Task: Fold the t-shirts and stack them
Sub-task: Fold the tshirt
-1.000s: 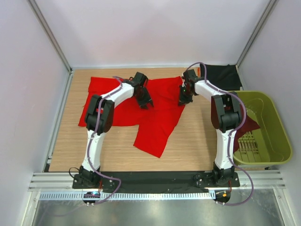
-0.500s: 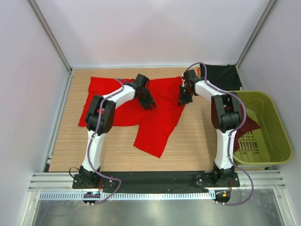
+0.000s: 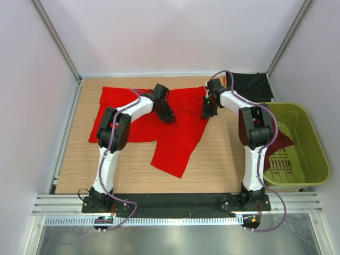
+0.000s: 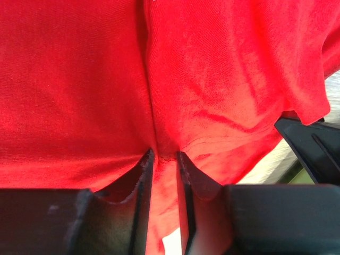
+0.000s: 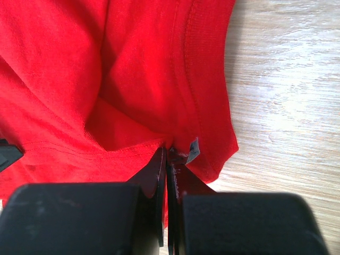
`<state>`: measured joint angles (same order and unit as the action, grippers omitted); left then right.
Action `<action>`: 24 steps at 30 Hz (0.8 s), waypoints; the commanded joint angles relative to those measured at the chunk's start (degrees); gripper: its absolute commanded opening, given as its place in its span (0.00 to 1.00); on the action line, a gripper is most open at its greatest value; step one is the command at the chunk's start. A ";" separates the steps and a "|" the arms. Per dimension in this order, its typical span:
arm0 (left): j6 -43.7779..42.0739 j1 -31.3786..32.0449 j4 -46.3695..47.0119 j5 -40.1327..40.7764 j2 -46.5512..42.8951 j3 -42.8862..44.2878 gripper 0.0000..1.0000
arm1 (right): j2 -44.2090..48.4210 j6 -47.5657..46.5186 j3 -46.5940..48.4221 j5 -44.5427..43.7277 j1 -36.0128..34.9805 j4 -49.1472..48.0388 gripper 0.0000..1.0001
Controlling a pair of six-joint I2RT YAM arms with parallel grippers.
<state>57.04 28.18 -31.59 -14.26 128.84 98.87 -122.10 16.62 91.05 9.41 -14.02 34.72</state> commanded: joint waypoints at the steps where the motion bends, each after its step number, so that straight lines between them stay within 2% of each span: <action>1: 0.01 0.38 -0.48 -0.07 -0.69 0.18 0.22 | 1.52 -0.36 -0.17 0.61 -0.22 0.00 0.02; 5: -0.96 0.29 -3.11 1.42 -0.34 1.32 0.21 | 1.61 -0.45 -0.25 0.52 -0.13 0.00 0.02; 8: -2.54 0.38 -6.81 3.62 -0.51 3.17 0.29 | 1.87 -0.36 -0.69 0.61 -0.13 -0.09 0.01; 12: -4.30 0.29 -11.82 7.31 -0.52 5.81 0.34 | 2.13 -0.19 -0.96 0.70 -0.13 -0.44 0.01; 18: -4.30 0.47 -11.74 5.65 -0.60 7.39 0.37 | 2.31 0.08 -1.48 0.70 -0.13 -0.71 0.02; 24: -2.99 0.64 -7.87 3.72 -1.92 8.27 0.36 | 2.40 -0.01 -1.57 0.79 -0.22 -0.62 0.02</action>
<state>53.63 28.29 -41.47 -9.28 128.86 105.06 -121.75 16.62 90.30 9.72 -14.02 33.98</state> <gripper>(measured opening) 0.368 0.050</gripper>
